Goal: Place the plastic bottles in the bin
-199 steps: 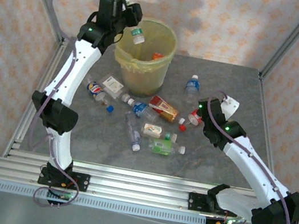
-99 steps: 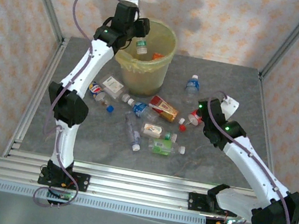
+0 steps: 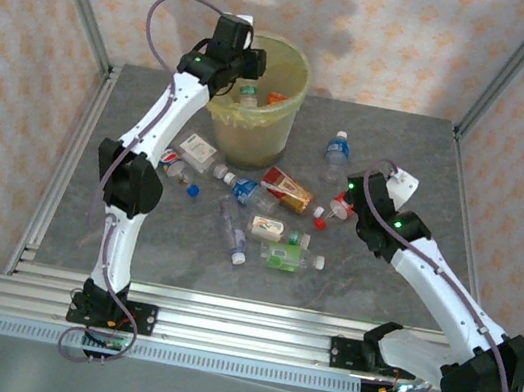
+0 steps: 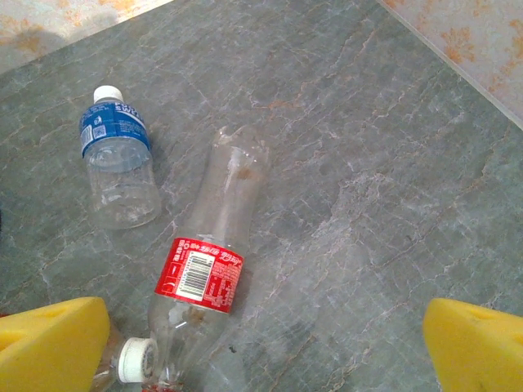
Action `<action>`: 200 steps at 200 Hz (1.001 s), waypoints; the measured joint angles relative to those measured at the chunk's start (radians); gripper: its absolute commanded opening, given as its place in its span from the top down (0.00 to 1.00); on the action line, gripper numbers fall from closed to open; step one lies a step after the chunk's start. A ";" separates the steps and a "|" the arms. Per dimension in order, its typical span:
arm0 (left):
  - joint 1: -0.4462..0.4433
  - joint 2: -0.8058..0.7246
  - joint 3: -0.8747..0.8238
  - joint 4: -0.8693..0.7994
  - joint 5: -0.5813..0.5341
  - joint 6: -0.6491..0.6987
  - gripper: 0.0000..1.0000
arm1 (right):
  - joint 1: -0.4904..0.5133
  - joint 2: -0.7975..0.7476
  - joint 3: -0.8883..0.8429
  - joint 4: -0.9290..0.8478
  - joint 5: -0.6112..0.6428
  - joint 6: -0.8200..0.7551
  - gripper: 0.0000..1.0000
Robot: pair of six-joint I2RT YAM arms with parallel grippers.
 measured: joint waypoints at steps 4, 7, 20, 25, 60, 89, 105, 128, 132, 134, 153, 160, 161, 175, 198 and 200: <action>0.000 0.004 0.000 -0.002 0.000 0.000 0.57 | 0.000 0.000 0.000 0.000 0.000 0.000 0.01; 0.000 0.006 0.000 -0.003 0.000 0.001 0.55 | 0.000 0.000 0.000 0.000 0.000 0.000 0.01; 0.000 0.018 0.000 -0.009 0.000 0.002 0.43 | 0.000 0.000 0.000 0.000 0.000 0.000 0.01; 0.000 0.021 0.000 -0.012 0.000 0.003 0.40 | 0.000 0.000 0.000 0.000 0.000 0.000 0.01; 0.000 0.027 0.007 -0.036 0.001 0.021 0.24 | 0.000 0.000 0.000 0.000 0.000 0.004 0.01; 0.000 0.027 0.044 -0.053 0.001 0.024 0.10 | 0.000 0.000 0.000 0.000 -0.005 0.007 0.01; 0.000 0.027 0.078 -0.057 0.001 0.024 0.04 | 0.000 0.000 0.000 -0.003 -0.007 0.008 0.01; 0.000 0.027 0.122 -0.061 0.001 0.025 0.00 | 0.000 0.000 0.000 -0.005 -0.008 0.008 0.01; 0.000 0.027 0.127 -0.061 0.001 0.023 0.00 | 0.000 0.000 0.000 -0.005 -0.008 0.008 0.01; 0.000 0.027 0.129 -0.061 0.001 0.024 0.00 | 0.000 0.000 0.000 -0.006 -0.009 0.008 0.01; 0.000 0.021 0.135 -0.071 0.001 0.023 0.00 | 0.000 0.000 0.000 -0.008 -0.014 0.008 0.01; 0.000 0.015 0.135 -0.079 0.001 0.023 0.00 | 0.000 0.000 0.000 -0.011 -0.015 0.011 0.01; 0.000 0.014 0.135 -0.079 0.001 0.023 0.00 | 0.000 0.000 0.000 -0.011 -0.015 0.011 0.01; 0.000 -0.002 0.135 -0.090 0.001 0.023 0.00 | 0.000 0.000 0.000 -0.019 -0.020 0.014 0.01; 0.000 -0.051 0.135 -0.108 0.000 0.022 0.00 | 0.000 0.000 0.000 -0.031 -0.041 0.023 0.01; 0.000 -0.059 0.135 -0.109 0.000 0.022 0.00 | 0.000 0.000 0.000 -0.032 -0.043 0.023 0.01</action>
